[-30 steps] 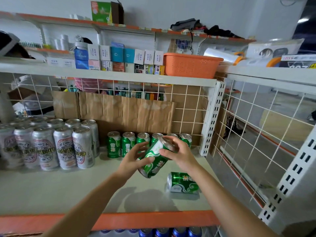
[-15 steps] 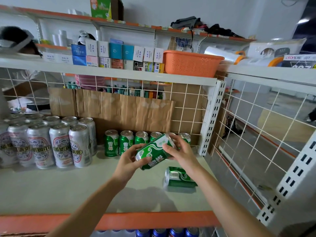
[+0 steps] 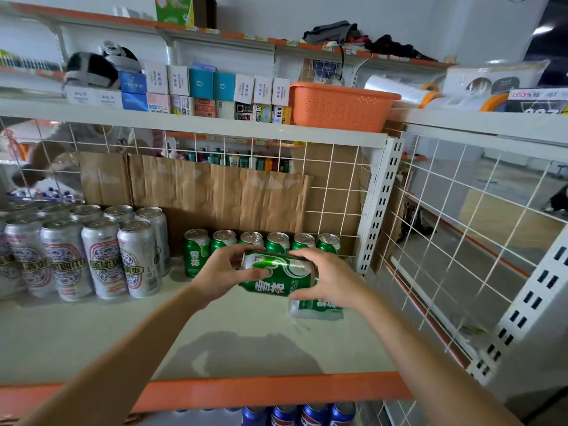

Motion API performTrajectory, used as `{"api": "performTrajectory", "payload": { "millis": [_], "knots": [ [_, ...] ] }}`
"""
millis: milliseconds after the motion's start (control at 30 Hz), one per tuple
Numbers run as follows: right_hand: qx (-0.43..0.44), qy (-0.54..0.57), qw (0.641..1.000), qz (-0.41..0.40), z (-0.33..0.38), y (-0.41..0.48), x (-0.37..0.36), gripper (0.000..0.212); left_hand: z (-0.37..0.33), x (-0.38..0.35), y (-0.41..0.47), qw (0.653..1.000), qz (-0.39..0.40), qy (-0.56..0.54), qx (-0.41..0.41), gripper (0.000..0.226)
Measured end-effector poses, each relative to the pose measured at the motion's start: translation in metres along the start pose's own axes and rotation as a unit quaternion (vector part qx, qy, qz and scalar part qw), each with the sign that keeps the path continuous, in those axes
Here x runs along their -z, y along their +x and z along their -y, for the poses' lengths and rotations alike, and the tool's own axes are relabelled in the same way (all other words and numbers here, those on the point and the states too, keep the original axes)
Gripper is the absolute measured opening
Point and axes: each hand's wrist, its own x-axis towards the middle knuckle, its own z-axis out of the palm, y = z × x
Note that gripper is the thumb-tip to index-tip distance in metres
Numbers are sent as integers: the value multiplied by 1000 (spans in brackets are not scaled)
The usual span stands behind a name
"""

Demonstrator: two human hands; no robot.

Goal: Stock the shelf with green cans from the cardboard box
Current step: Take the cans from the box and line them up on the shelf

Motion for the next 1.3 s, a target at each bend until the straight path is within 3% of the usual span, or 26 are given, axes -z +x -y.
{"api": "performTrajectory", "payload": {
  "millis": [100,233,533,733,867,1000,1200,1300],
  "knots": [
    [-4,22,1000,-11,-2,1,-6,80,-5,1,0,999,7,39,-8,65],
    [-32,133,990,-46,-7,-3,-16,78,-7,3,2,996,-21,79,-22,72],
    [-72,383,910,-141,3,-7,-45,66,-1,-4,-7,991,-79,-108,-8,108],
    [-86,470,865,-155,15,-4,-69,55,-8,-17,-6,985,-89,-146,-9,72],
    [-86,493,851,-161,19,-4,-85,56,-6,-13,-5,986,-107,-128,-2,73],
    [-87,471,872,-103,18,-3,-91,49,0,-8,-5,987,-118,-112,5,56],
    [-102,337,936,4,11,-11,-93,82,13,16,-12,992,-119,-38,29,64],
    [-128,251,959,16,2,-20,-97,79,24,31,-15,990,-134,-12,44,55]
  ]
}}
